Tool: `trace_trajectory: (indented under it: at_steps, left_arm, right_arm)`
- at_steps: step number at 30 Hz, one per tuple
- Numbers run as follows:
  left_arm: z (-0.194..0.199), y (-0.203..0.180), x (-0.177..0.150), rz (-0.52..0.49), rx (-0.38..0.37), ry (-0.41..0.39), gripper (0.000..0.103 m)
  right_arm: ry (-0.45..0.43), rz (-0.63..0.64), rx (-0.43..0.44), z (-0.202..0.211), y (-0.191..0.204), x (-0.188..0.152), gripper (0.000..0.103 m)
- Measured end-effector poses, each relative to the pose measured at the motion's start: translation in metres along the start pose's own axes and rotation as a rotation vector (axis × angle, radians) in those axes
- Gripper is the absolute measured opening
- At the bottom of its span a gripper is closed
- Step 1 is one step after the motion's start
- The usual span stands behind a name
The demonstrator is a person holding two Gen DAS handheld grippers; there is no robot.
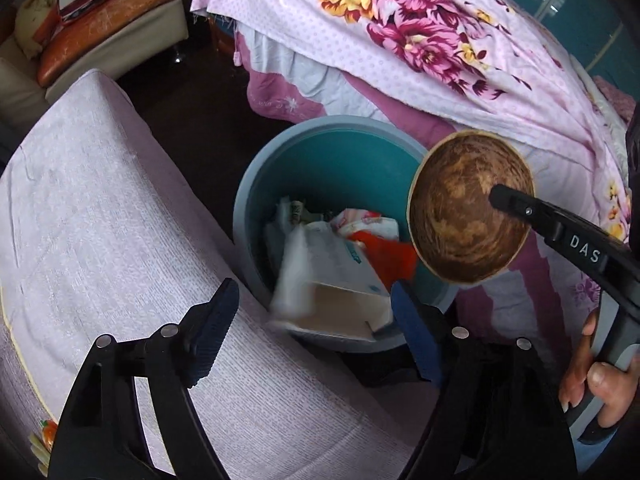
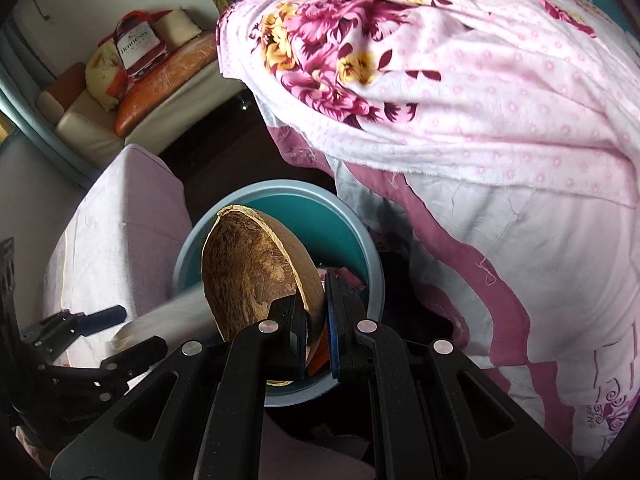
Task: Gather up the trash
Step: 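Open both tools over the teal bucket to drop box and shell, then move both open tools back over the tissue and jelly cup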
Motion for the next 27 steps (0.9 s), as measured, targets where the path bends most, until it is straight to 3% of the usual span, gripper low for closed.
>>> trace_trajectory:
  at_steps: [12, 15, 17, 19, 22, 27]
  left_arm:
    - [0.007, 0.029, -0.016, 0.083, -0.001, -0.004, 0.08]
    - [0.014, 0.038, -0.025, 0.1, -0.006, -0.015, 0.08]
    - [0.017, 0.043, -0.03, 0.112, -0.009, -0.018, 0.08]
    - [0.02, 0.05, -0.037, 0.127, -0.011, -0.021, 0.08]
    - [0.026, 0.061, -0.048, 0.155, -0.016, -0.03, 0.08]
    - [0.039, 0.087, -0.074, 0.215, -0.022, -0.048, 0.08]
  right_arm:
    - [0.087, 0.05, 0.008, -0.025, 0.022, -0.014, 0.012]
    - [0.096, 0.057, 0.011, -0.025, 0.03, -0.018, 0.027]
    - [0.085, 0.054, 0.008, -0.023, 0.035, -0.018, 0.053]
    - [0.071, 0.057, 0.003, -0.019, 0.041, -0.021, 0.056]
    - [0.061, 0.061, 0.004, -0.014, 0.053, -0.022, 0.069]
    - [0.059, 0.092, 0.012, -0.005, 0.079, -0.025, 0.072]
Point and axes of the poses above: each gripper's, at about its wrist camera, not at the fingertips, and z roughly against the way its jaws point, y to its left, x to its top, the point moved 7 cm from there along -z, roughly the way its jaws point, and after that the axes turned 9 degrees about y, right-handed, at the moved point
